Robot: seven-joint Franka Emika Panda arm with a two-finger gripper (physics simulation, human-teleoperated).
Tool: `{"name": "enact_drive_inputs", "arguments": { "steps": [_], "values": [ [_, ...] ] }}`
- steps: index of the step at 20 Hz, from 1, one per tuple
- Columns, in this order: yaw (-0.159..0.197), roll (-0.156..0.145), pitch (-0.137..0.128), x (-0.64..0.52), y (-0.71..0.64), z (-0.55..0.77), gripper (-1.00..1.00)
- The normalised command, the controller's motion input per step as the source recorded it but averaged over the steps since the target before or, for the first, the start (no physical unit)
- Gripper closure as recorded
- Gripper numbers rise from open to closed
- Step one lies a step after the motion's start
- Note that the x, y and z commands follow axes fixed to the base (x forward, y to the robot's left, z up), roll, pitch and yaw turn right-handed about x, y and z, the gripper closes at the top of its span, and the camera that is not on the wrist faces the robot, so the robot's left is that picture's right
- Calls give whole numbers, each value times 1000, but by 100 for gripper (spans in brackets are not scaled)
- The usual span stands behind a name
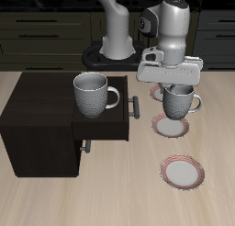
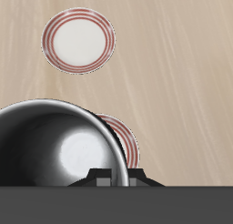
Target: Place the porcelain mug that is on the plate onto the middle plate relative to the robot
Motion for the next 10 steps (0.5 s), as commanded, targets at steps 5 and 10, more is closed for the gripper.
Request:
{"name": "enact_drive_inputs", "arguments": {
  "steps": [5,10],
  "values": [
    [11,25,15,-133,73,-184,100],
    [-15,-27,44,93,-91,-245,100]
  ]
}}
